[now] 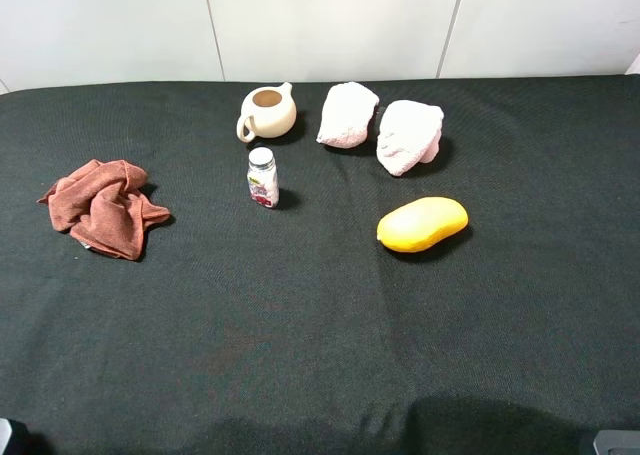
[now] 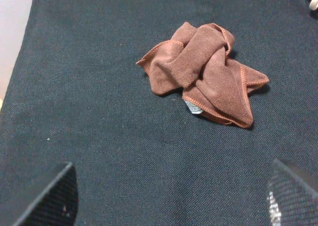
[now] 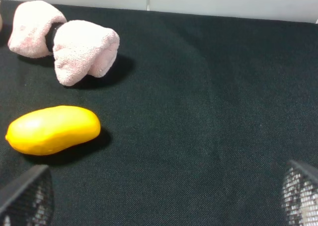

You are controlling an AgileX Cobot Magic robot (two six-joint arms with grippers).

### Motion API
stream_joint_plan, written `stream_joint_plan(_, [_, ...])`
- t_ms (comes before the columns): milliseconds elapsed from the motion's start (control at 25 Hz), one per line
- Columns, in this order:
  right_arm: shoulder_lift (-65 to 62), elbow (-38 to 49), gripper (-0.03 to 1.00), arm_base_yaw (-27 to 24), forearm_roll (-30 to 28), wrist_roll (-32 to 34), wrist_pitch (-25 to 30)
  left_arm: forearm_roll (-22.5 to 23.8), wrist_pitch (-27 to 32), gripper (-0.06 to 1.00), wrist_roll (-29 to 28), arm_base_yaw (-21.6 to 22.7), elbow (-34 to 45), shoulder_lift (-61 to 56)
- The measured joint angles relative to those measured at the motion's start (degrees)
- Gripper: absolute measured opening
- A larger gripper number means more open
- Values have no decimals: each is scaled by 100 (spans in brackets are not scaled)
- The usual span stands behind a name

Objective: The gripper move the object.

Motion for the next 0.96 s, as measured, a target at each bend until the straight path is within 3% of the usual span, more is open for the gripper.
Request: stream_joint_plan(960, [0,0,69,0,6,0,0,43,0,76,14,0,0,0])
